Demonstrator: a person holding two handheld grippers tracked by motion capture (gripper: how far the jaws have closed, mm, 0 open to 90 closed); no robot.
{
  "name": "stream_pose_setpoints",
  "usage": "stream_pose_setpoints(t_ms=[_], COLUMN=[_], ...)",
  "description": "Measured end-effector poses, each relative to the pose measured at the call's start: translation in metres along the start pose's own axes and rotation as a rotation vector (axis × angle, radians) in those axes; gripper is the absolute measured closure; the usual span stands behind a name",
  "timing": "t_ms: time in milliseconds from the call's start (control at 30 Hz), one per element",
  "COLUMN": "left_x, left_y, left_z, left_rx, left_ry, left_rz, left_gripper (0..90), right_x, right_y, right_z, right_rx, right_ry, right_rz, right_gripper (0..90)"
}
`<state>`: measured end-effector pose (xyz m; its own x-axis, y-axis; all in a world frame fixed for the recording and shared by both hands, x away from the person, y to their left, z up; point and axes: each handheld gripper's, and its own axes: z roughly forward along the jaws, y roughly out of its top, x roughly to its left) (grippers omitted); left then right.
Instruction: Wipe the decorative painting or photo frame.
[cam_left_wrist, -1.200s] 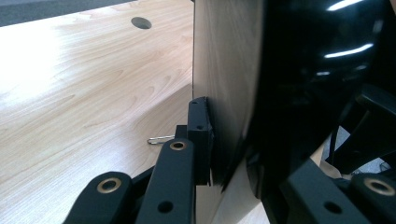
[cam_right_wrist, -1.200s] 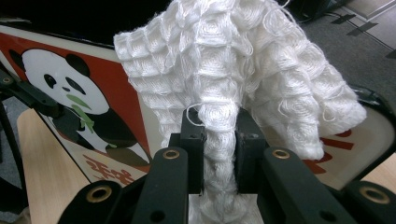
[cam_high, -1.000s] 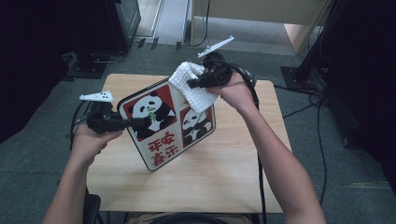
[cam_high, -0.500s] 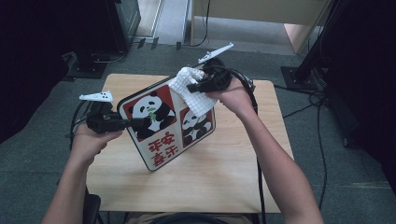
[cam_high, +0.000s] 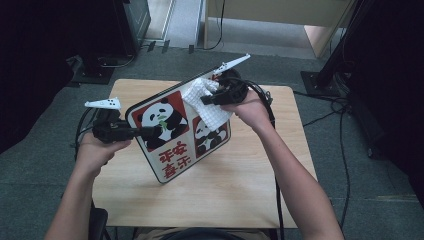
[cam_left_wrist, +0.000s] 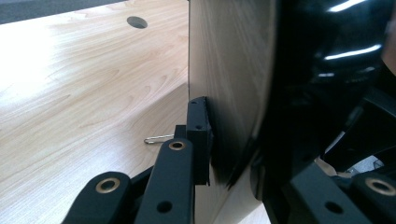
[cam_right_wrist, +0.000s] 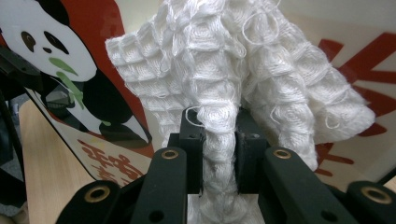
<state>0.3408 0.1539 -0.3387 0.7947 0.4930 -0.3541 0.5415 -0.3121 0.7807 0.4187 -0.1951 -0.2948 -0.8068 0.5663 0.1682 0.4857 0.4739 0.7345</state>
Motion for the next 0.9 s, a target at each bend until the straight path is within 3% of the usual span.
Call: stream_pose_setpoints(t_ms=[300,900], left_x=[0.0,0.0], left_y=[0.0,0.0], left_z=[0.0,0.0], left_rx=[-0.001,0.0], left_ry=[-0.001,-0.005], left_rz=[-0.001,0.001], left_gripper=[78.6,78.5], right_x=[-0.001,-0.004], right_y=[-0.013,-0.032], right_z=[0.007,0.016], right_rx=[-0.018,-0.001], right_ry=[0.012,0.021], right_rz=[0.011,0.027], right_gripper=[76.6,75.2])
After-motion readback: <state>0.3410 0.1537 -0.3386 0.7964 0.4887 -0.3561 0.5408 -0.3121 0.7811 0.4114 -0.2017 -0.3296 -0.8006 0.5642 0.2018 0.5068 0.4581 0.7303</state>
